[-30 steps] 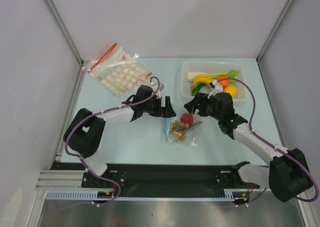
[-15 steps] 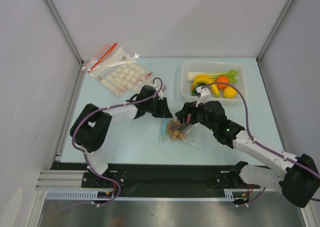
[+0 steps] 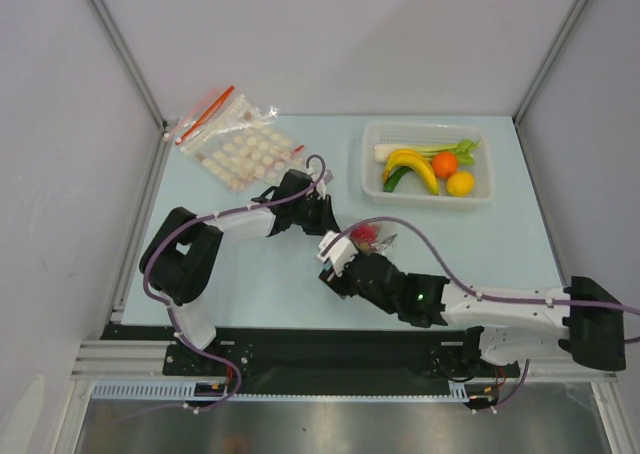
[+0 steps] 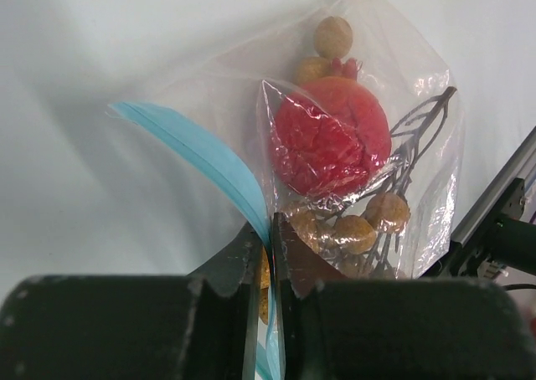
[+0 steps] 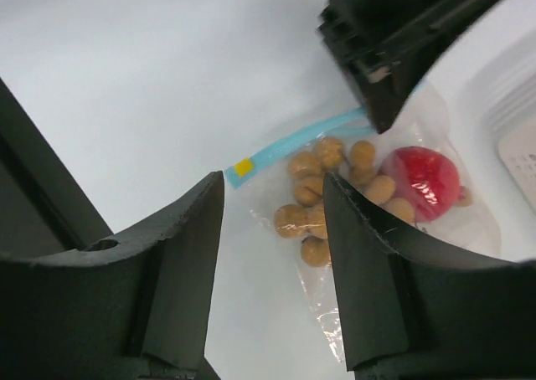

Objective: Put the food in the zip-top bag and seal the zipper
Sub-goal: Pick up the zipper food storage bag at the center of the board.

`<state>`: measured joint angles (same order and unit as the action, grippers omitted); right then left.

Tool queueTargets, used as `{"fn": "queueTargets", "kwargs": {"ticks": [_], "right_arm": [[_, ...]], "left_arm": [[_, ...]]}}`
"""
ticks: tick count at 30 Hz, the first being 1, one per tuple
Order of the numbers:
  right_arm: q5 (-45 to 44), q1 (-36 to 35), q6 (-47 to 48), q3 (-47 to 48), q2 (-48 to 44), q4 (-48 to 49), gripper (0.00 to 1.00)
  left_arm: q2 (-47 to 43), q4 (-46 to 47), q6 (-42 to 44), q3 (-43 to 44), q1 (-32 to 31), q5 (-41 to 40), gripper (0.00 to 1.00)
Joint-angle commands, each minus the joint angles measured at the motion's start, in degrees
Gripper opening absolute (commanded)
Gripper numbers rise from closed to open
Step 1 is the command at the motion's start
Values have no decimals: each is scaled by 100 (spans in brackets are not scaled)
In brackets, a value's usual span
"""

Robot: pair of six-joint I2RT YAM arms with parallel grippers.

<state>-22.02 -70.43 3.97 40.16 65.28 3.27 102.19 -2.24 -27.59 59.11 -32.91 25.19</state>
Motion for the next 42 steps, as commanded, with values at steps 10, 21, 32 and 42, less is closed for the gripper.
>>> {"fn": "queueTargets", "kwargs": {"ticks": [10, 21, 32, 42], "right_arm": [[-1138, -524, 1308, 870, 2401, -485, 55], [-1647, -533, 1361, 1160, 3123, -599, 29], [-244, -120, 931, 441, 1341, -64, 0], [1348, 1206, 115, -790, -1112, 780, 0]], "left_arm": [[-270, -101, 184, 250, 21, 47, 16], [-375, -180, 211, 241, 21, 4, 20], [-1666, 65, 132, -347, 21, -795, 84], [-3433, 907, 307, -1120, 21, -956, 89]]}}
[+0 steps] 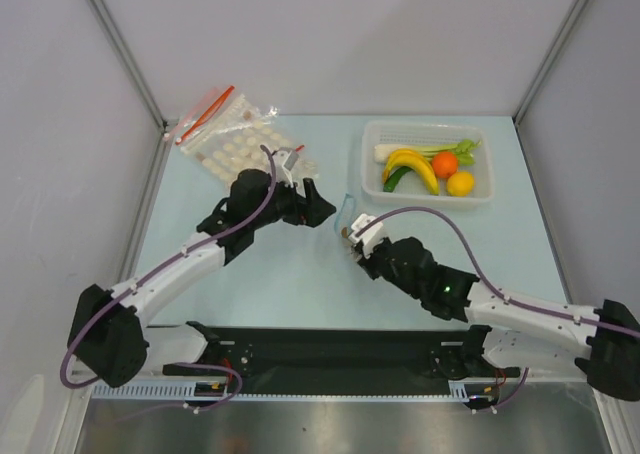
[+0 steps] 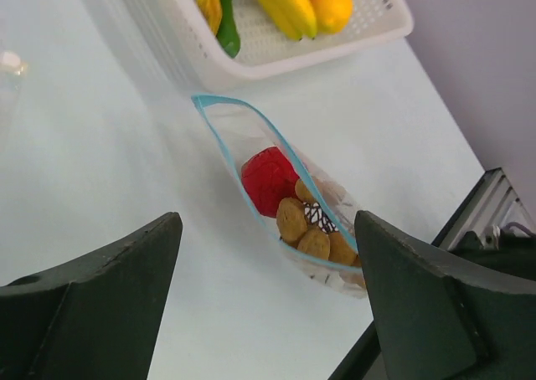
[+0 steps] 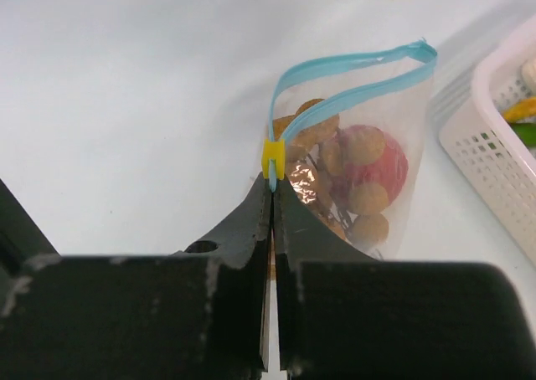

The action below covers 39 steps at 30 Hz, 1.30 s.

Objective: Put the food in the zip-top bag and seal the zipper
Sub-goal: Pick up the zipper food storage bag at the center of the board, then zip the zipper food storage bag at the center of the board.

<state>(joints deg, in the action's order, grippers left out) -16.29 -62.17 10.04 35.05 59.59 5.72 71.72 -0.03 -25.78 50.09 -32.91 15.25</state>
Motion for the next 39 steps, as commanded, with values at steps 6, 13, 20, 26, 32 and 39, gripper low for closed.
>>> {"fn": "queueTargets", "kwargs": {"ticks": [6, 13, 20, 26, 32, 39], "right_arm": [[1813, 1251, -837, -648, -1283, 773, 0], [2490, 1462, -653, -771, -1266, 940, 0], [2964, 1568, -662, -745, -1652, 739, 0], [3571, 1577, -521, -807, -2206, 676, 0], [4072, 1585, -486, -894, -2567, 703, 0], [4758, 1585, -424, -815, -2540, 685, 0]], "left_arm": [[-993, 1400, 249, -657, -5, 417, 91], [-1081, 2138, 451, -790, -250, 927, 98], [-1397, 2990, 1198, -1255, -629, 1243, 100], [-1565, 3650, 1277, -1502, -664, 1885, 86], [-1442, 3634, 1452, -1344, -884, 2491, 82], [-1153, 3255, 1673, -1027, -1121, 2930, 79]]}}
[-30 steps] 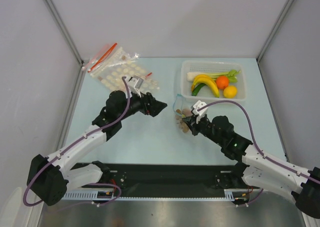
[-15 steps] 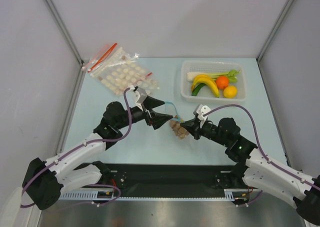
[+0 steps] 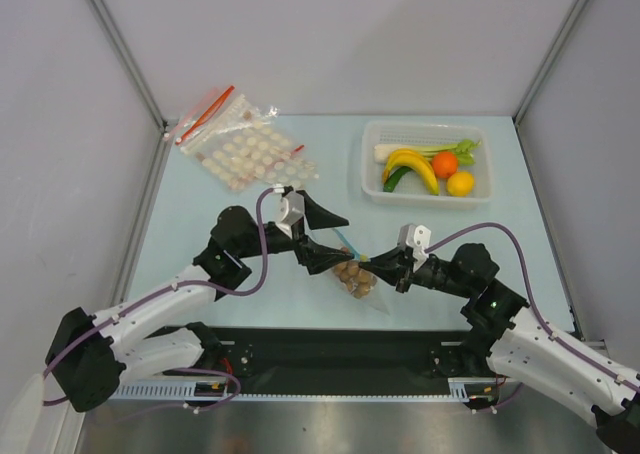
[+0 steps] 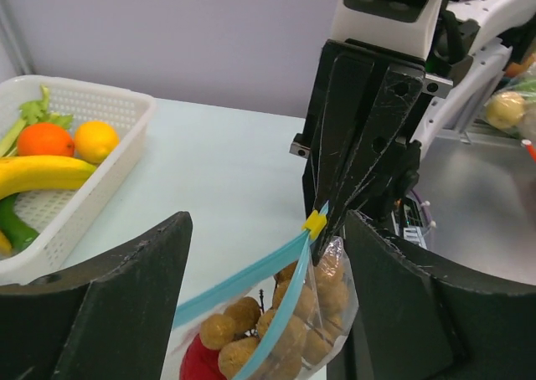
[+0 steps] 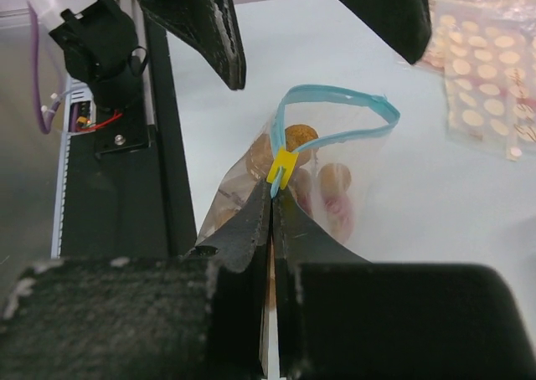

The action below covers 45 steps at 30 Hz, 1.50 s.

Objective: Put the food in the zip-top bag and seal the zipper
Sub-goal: Zip the zipper food storage bag at the center of the board.

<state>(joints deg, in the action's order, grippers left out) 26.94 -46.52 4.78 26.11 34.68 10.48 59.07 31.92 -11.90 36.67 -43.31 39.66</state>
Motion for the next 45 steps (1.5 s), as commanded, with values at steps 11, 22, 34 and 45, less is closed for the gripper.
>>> {"fn": "queueTargets", "kwargs": {"ticks": [11, 22, 34, 45], "right_arm": [[787, 20, 111, 87, -127, 235, 0], [655, 20, 59, -9, -330, 323, 0], [506, 29, 32, -18, -312, 314, 0], [-654, 82, -126, -211, -812, 340, 0]], "left_arm": [[632, -484, 609, 780, -380, 1079, 65], [755, -793, 839, 974, -521, 1246, 47], [782, -1047, 1023, 1115, -573, 1343, 5], [852, -1338, 1023, 1229, -573, 903, 0]]}}
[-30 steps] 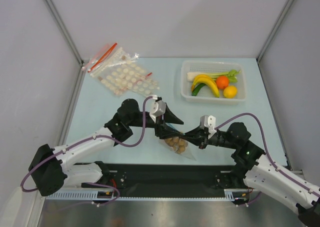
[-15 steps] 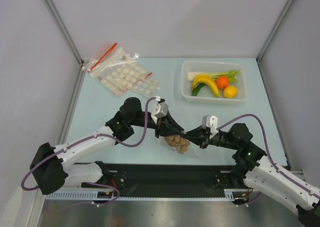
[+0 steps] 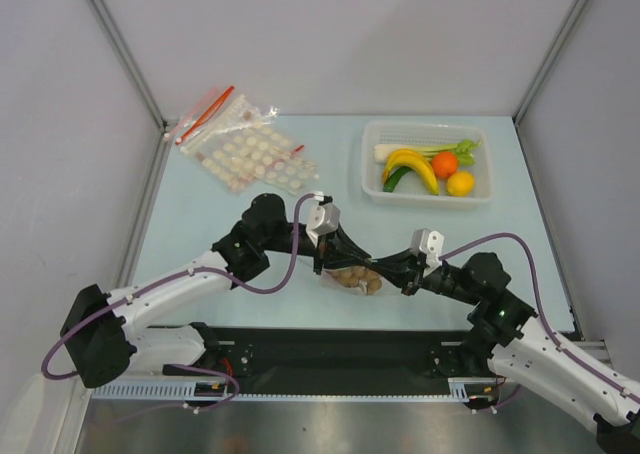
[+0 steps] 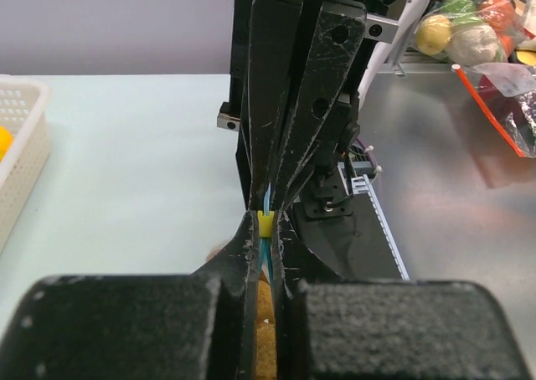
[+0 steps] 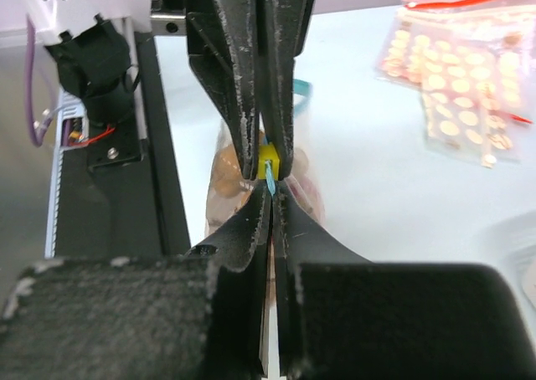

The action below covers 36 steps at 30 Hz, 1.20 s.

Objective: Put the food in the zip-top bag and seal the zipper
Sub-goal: Zip the zipper food storage bag at the center of the board.

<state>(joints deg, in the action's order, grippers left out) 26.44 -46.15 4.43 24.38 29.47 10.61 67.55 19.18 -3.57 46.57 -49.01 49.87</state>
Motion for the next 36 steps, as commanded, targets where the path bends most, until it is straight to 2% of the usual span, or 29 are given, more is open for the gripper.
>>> {"fn": "queueTargets", "kwargs": {"ticks": [1, 10, 15, 28, 36], "right_arm": [[-700, 53, -117, -100, -380, 336, 0], [-1913, 124, -258, -346, -1206, 284, 0], [-3318, 141, -416, -364, -1400, 73, 0], [-6998, 185, -1268, -531, -1972, -235, 0], [-8663, 238, -2146, -496, -1981, -525, 0]], "left_arm": [[4, -81, 190, 256, 6, -161, 0], [56, -309, 261, 318, -3, -557, 0], [100, -476, 313, 379, -3, -829, 0], [268, -723, 340, 529, 6, -952, 0], [276, -828, 340, 555, 6, -1189, 0]]}}
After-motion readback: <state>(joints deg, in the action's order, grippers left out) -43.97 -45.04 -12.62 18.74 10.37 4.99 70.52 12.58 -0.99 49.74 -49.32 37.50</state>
